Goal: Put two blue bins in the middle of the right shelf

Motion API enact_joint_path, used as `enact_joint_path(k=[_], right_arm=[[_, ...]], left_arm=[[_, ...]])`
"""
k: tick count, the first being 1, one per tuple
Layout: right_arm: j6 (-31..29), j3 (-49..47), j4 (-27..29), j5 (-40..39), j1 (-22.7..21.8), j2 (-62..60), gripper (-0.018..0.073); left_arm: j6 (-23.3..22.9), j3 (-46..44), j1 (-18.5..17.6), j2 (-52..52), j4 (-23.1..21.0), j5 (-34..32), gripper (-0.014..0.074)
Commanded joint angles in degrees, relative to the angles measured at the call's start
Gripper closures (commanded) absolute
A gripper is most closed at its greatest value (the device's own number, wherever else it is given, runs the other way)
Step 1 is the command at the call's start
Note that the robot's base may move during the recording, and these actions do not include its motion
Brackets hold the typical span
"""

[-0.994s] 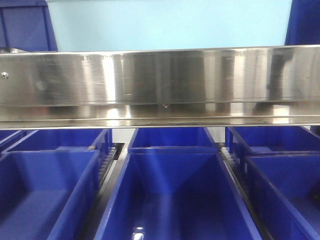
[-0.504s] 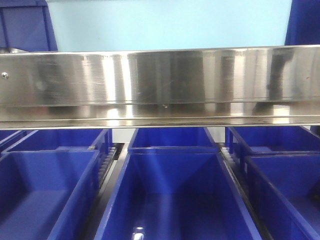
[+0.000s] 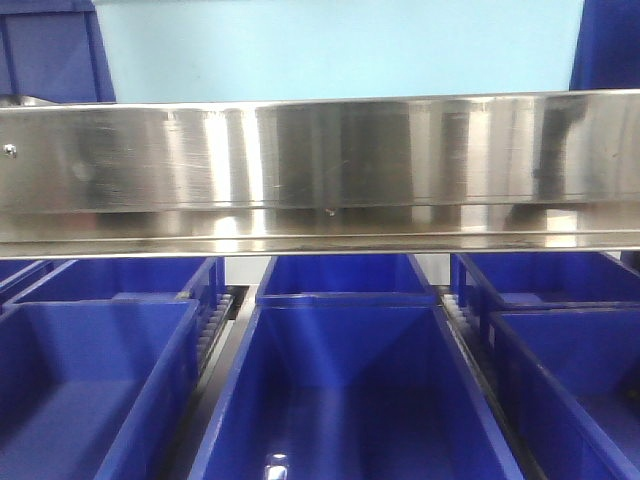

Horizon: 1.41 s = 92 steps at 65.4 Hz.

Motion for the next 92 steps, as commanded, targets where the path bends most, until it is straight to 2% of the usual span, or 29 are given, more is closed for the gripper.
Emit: enact_joint_path(k=[1,11,23,53,57,60,64,67,74,84,92], right_arm=[[-1.5,-0.9,2.7,-2.1,0.5,-0.5,0.0711],[-1.5,-0.9,2.7,-1.2,0.5,1.1,0.0711],[-1.5,-0.9,2.7,1.7,0.5,3.3,0.0711],[-1.5,-0.9,1.6,6.7,0.5,6.5,0.071],[-1.5,-0.9,1.6,7.9,0.5,7.1,0.0669],[-1.5,-0.9,1.6,8.8,0.5,7.6,0.0601],[-1.5,-0.9,1.6,9.9,0.5,7.8,0.0466],[-1.5,-0.9,1.6,9.9,0.5,7.8,0.0315],[-1.5,-0.9,1.6,9.5,0.5,7.0,-0.0004],[-1.5,-0.9,1.6,8.3,0.5,4.4,0.0011],[-1.5,-0.9,1.5,7.6,0.3,2.6,0.0022]], left_arm=[[0.0,-0.8,-0.2,-0.7,-2.3,0.5,0.0707],[0.0,-0.8,-0.2,-0.6,-0.7,2.6,0.0707],[0.0,-0.8,-0.2,1.0,-0.5,6.8,0.0707],[0.0,-0.6,-0.2,4.4,0.3,11.6,0.0707],[0.0,-0.6,-0.2,4.4,0.3,12.0,0.0705],[0.0,-0.6,-0.2,4.4,0.3,12.3,0.0689],[0.0,-0.6,-0.2,4.4,0.3,12.6,0.0629],[0.0,-0.6,-0.2,4.4,0.1,12.7,0.0578],[0.0,-0.8,-0.2,4.1,-0.1,13.4,0.0354],[0.0,-1.6,-0.2,3.6,0.3,13.9,-0.0032],[0.6,-2.5,-0.2,2.3,0.8,14.2,0.005]])
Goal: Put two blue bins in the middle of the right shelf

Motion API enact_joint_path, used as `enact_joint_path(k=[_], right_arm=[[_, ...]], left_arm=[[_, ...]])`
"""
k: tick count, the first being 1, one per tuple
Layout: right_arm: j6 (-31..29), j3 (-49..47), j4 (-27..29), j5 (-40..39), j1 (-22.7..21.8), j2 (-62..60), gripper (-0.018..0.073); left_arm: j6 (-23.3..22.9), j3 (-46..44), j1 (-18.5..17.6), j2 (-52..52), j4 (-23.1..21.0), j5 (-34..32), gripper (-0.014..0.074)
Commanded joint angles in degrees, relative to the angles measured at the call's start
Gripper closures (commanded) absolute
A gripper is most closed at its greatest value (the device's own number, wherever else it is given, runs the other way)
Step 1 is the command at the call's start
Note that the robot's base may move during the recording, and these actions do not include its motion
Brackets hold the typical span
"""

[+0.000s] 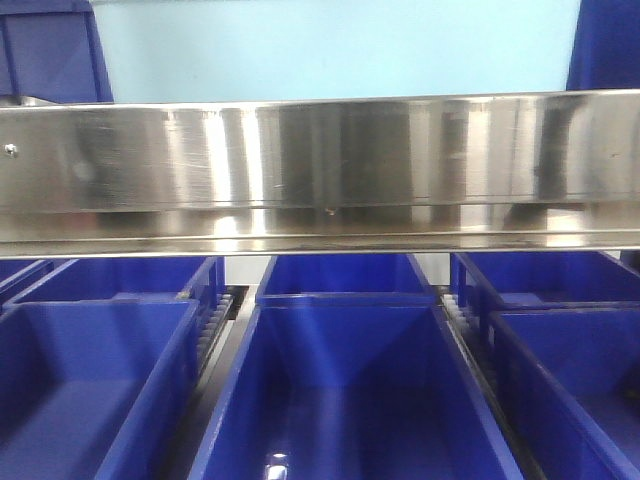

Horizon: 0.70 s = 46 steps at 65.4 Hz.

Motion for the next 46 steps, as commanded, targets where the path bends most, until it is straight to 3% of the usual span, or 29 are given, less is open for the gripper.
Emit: enact_joint_path(k=[1,17,25,34,46], right_arm=[[-0.4,-0.5,-0.3,-1.4,-0.1,-2.1,0.0022],[2.1,0.4,-0.3,0.5,-0.1,-3.0,0.0024],[3.1,4.3,-0.9,0.5,-0.1,-3.0,0.0081],[3.6,10.0,-1.0,-3.8,-0.1,-3.0,0.0169],[4.5,13.6,-1.0,-8.7,-0.1,-2.7,0.0177]], left_arm=[[0.6,-0.8,-0.2,-2.0,0.7,0.1,0.0057],[1.4,0.3,-0.2,-3.1,3.0,3.0,0.0064],[1.4,3.4,-0.2,-3.1,3.0,2.9,0.0064],[1.4,7.4,-0.2,-3.1,2.3,-1.1,0.0064],[0.9,12.1,-0.1,-2.9,1.4,-5.8,0.0068]])
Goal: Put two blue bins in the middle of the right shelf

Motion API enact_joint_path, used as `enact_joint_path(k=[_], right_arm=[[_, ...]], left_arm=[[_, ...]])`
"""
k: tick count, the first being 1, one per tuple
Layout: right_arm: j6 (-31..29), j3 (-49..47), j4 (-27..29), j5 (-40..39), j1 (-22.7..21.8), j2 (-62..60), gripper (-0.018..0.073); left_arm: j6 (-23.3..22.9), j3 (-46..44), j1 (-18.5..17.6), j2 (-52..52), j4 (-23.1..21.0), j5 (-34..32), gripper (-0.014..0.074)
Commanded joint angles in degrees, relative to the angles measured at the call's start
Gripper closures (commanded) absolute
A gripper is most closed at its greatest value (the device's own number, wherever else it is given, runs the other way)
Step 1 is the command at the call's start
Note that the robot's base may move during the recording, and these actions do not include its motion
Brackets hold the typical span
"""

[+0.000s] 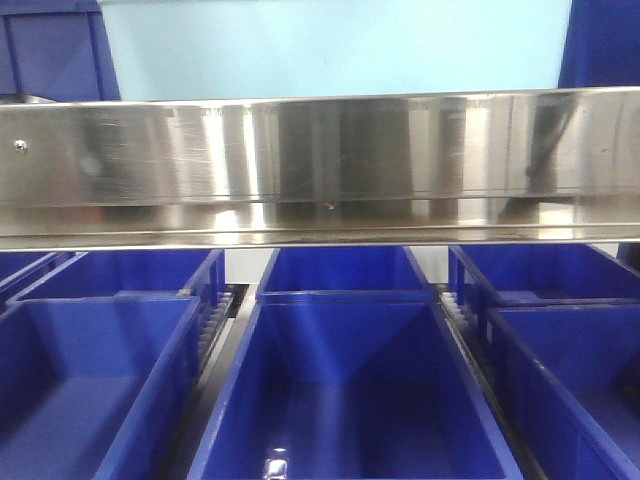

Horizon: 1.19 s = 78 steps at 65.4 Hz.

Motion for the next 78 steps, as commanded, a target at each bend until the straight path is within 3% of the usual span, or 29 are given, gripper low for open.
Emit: enact_joint_path(k=[1,12,29,36,47,78], right_arm=[[0.5,1.0,-0.7,-3.0,-0.1,-0.1,0.0177],[0.5,0.9,-0.7,-3.0,-0.1,1.4,0.0177],[1.7,1.6,0.9,-2.0,-0.1,3.3,0.0206],[1.7,1.6,0.9,-1.8,-0.1,3.4,0.0371],[1.7,1.6,0.9,-1.8,-0.1,3.4,0.0724],[2.5,1.5,0.9,-3.9,-0.1,2.8,0.0712]], left_arm=[[-0.3,2.3,0.0,-0.5,-0.9,-2.9,0.0069],[-0.3,6.8,1.4,-0.5,-3.9,-6.9,0.0069],[-0.3,7.7,2.0,0.0,-4.2,-8.1,0.011],[-0.3,7.7,2.0,0.1,-5.2,-8.1,0.0283],[-0.3,7.7,2.0,0.1,-6.7,-8.0,0.0708],[-0.3,7.6,2.0,-0.1,-7.2,-6.2,0.0707]])
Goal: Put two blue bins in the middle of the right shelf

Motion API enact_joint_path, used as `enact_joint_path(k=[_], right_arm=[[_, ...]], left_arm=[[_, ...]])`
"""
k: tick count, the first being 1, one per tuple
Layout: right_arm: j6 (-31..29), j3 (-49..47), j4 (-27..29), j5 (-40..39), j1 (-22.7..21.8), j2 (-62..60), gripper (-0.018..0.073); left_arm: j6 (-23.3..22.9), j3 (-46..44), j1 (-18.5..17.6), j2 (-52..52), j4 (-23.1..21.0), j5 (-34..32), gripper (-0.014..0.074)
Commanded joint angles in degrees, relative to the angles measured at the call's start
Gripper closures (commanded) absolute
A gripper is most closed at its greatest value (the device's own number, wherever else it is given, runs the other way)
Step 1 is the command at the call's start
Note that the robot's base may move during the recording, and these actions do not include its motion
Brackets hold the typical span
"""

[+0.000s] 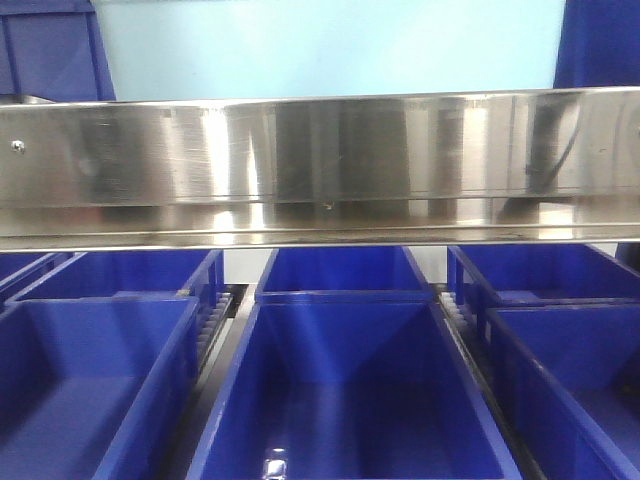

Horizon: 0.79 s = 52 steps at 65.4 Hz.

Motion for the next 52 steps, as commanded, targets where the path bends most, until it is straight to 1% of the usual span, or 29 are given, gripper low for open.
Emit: enact_joint_path(k=[1,11,37,44,52], right_arm=[[0.9,-0.2,-0.1,-2.7,-0.1,-1.1,0.0712],[0.9,-0.2,-0.1,-6.9,-0.1,-3.5,0.0712],[0.9,-0.3,-0.1,-21.8,-0.1,-11.2,0.0712],[0.4,-0.3,-0.1,-26.0,-0.1,-12.8,0.0712],[0.4,-0.3,-0.1,-30.0,-0.1,-13.9,0.0712]], left_arm=[[0.3,0.2,0.0,-0.4,-1.5,2.0,0.0707],[0.3,-2.0,0.0,-1.7,-1.4,0.8,0.0707],[0.3,-18.6,0.0,-2.2,-1.3,0.6,0.0707],[0.3,-21.8,0.0,-2.2,-0.4,0.3,0.0707],[0.3,-23.7,0.0,-2.3,-0.2,-2.4,0.0707]])
